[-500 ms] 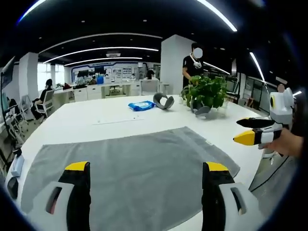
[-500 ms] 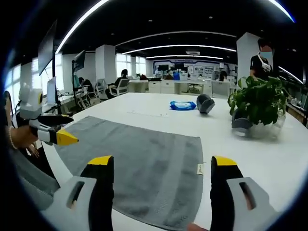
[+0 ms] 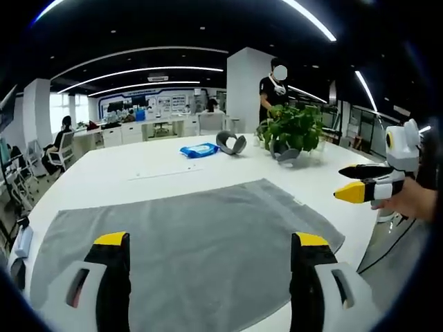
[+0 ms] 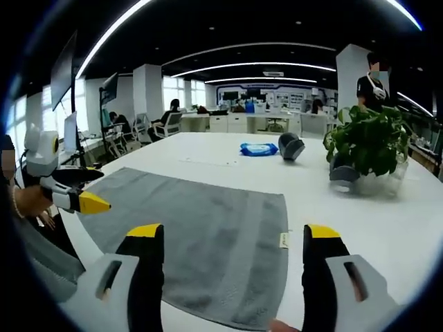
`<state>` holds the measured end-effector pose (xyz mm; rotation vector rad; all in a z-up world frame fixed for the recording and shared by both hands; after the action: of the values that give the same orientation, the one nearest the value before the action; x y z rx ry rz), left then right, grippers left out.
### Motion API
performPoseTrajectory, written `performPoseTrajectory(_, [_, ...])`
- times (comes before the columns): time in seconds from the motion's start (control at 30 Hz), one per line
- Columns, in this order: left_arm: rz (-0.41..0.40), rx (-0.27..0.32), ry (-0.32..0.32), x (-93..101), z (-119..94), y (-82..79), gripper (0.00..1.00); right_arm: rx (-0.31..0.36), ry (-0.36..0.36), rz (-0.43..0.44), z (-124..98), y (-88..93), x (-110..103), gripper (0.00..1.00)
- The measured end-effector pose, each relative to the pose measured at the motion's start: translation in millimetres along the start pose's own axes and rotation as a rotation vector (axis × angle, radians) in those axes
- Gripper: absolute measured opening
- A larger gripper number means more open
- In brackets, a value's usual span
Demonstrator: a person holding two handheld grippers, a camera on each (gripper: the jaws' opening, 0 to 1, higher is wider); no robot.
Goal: Fold the towel on the table until its edges align and the towel forms a compact rectangular stack.
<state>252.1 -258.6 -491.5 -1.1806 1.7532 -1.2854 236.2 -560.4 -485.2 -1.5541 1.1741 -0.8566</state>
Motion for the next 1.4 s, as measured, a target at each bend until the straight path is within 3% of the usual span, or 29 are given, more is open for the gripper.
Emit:
performPoseTrajectory(0.47, [0.012, -0.015, -0.020, -1.8, 0, -0.1, 0.96, -0.025, 0.032, 0.011, -1, 3.6, 6, 0.80])
performPoseTrajectory(0.97, [0.004, -0.013, 0.005, 3.3, 0, -1.8, 0.94, -0.088, 0.103, 0.051, -5, 11.1, 20, 0.73])
performPoseTrajectory(1.17, [0.009, -0.015, 0.020, 6.0, 0, -1.8, 0.91, -0.102, 0.126, 0.086, -8, 12.4, 26, 0.66])
performPoseTrajectory(1.4, [0.003, -0.024, 0.029, 6.6, 0, -0.5, 0.89, -0.190, 0.141, 0.105, -8, 20.6, 26, 0.51])
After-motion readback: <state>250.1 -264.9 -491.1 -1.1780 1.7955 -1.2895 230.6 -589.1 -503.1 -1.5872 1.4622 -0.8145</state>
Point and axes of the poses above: the point that each gripper's makers call its tool centre point, and the gripper's own axes: z roughly forward along the fingers, x roughly to its right, y roughly out of its underside, the point moved 10 cm from there along -z, roughly backward along the fingers, and after that the axes turned 6 degrees about x, right-handed, at the moved point
